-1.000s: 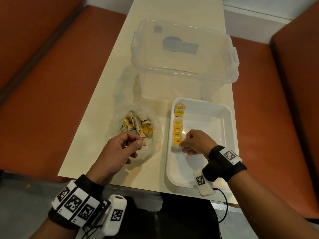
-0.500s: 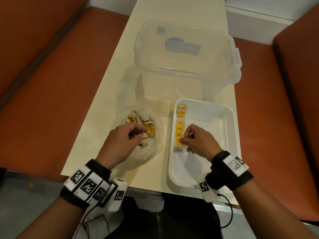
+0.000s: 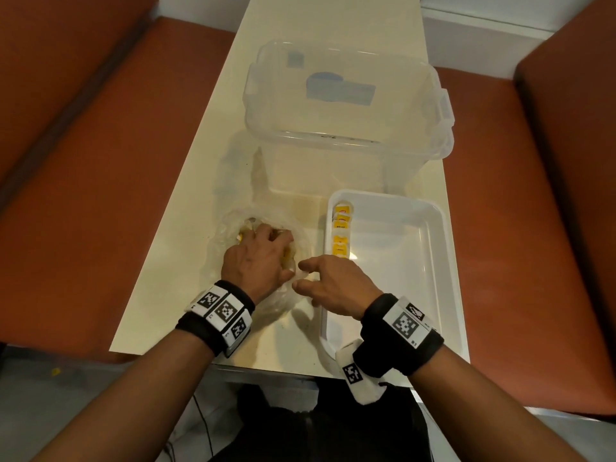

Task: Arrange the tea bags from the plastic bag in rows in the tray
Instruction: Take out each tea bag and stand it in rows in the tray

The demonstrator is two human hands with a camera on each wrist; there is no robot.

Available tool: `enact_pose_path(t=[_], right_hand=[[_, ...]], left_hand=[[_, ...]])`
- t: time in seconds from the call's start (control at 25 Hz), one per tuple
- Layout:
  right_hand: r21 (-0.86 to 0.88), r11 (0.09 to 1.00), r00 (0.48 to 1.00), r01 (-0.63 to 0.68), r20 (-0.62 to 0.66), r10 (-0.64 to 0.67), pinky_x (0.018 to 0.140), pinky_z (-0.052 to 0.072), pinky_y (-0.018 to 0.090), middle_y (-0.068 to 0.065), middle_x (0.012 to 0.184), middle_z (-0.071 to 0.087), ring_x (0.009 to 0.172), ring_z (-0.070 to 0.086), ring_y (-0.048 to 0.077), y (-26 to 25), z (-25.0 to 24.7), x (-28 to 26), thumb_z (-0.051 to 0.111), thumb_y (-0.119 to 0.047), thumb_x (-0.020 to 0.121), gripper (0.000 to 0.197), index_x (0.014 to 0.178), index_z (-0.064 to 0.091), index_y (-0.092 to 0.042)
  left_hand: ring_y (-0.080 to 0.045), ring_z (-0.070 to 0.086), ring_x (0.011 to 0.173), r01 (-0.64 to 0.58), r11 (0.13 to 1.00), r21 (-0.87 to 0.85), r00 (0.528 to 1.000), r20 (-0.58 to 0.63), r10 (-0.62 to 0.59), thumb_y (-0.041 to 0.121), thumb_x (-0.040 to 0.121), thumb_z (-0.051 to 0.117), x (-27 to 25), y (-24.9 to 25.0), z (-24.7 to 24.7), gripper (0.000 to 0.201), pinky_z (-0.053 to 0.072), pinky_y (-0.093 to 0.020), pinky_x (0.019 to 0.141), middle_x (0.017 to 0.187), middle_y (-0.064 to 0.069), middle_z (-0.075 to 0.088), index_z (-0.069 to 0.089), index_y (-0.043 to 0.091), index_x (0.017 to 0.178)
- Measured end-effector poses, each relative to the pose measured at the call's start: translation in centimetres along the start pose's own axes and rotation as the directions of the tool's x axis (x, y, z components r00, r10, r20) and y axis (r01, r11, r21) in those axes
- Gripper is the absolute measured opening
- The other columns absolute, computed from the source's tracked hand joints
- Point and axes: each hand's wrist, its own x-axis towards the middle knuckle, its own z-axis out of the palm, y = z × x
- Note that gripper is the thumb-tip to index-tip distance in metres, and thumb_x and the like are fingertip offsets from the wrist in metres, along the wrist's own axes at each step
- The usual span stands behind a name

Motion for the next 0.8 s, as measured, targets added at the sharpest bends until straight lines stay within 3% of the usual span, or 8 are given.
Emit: enact_pose_path(t=[0.08,0.16,0.24,0.36,0.48,0.68,0.8], right_hand=[[-0.007,1.000,1.000,-0.023,-0.015,0.023,0.099,0.050,0.040,0.003,0.117,0.072,0.108,0.067,0.022,0.1,0.0,-0.2,0.059,-0.047,0.091,0.055,0.141,0.054,-0.024],[0.008,0.999,0.999,-0.042,-0.008,0.042,0.100,0.049,0.041,0.002,0.111,0.073,0.110,0.067,0.022,0.3,0.1,-0.1,0.060,-0.048,0.090,0.056,0.140,0.054,-0.025],[0.012,0.999,0.999,-0.046,0.002,0.046,0.099,0.050,0.040,0.001,0.103,0.075,0.103,0.069,0.019,0.3,0.2,-0.2,0.060,-0.048,0.090,0.055,0.140,0.054,-0.024],[0.032,0.999,1.000,-0.023,0.009,0.023,0.095,0.051,0.035,0.000,0.107,0.074,0.084,0.072,0.011,0.1,0.1,-0.2,0.060,-0.046,0.092,0.054,0.140,0.055,-0.021],[0.050,0.999,1.000,-0.018,0.015,0.017,0.088,0.050,0.029,-0.001,0.102,0.075,0.072,0.067,0.004,0.1,0.0,-0.2,0.060,-0.045,0.093,0.055,0.141,0.054,-0.017],[0.066,0.998,1.000,-0.021,0.011,0.020,0.073,0.044,0.022,-0.004,0.092,0.073,0.069,0.065,0.000,0.0,0.1,-0.3,0.059,-0.047,0.094,0.056,0.141,0.054,-0.016],[0.068,0.997,1.000,-0.020,0.013,0.019,0.074,0.042,0.023,-0.006,0.087,0.069,0.071,0.065,0.002,-0.2,0.2,-0.5,0.059,-0.047,0.094,0.058,0.142,0.053,-0.016]], left_hand=[[-0.029,0.052,0.111,0.024,0.999,0.036,1.000,-0.007,-0.023,0.056,0.081,0.066,0.2,-0.3,0.2,0.051,0.039,-0.033,0.064,0.122,-0.005,0.052,0.052,0.033,0.123],[-0.030,0.054,0.109,0.037,0.999,0.016,0.998,-0.050,-0.037,0.050,0.087,0.061,0.4,-0.5,0.1,0.038,0.038,-0.033,0.064,0.120,-0.006,0.055,0.057,0.031,0.119],[-0.029,0.058,0.103,0.040,0.999,-0.034,0.995,-0.088,-0.043,0.043,0.092,0.057,0.5,-0.8,0.1,0.027,0.040,-0.033,0.064,0.116,-0.005,0.059,0.062,0.028,0.114],[-0.027,0.061,0.088,0.029,0.983,-0.182,0.989,-0.136,-0.055,0.036,0.091,0.058,0.2,-1.7,-0.2,0.017,0.041,-0.032,0.062,0.108,-0.002,0.064,0.064,0.026,0.104],[-0.022,0.054,0.076,0.044,0.951,-0.305,0.986,-0.142,-0.092,0.035,0.091,0.057,-0.2,-2.5,-0.6,0.010,0.038,-0.031,0.063,0.095,0.003,0.065,0.059,0.027,0.097],[-0.020,0.065,0.081,0.131,0.789,-0.600,0.975,-0.066,-0.212,0.034,0.092,0.064,-0.7,-5.0,-1.3,0.010,0.052,-0.036,0.070,0.086,0.007,0.069,0.056,0.029,0.088],[-0.015,0.067,0.079,0.132,0.644,-0.753,0.978,-0.005,-0.206,0.032,0.085,0.071,-1.2,-5.6,-1.5,0.015,0.054,-0.036,0.072,0.082,0.009,0.070,0.058,0.026,0.079]])
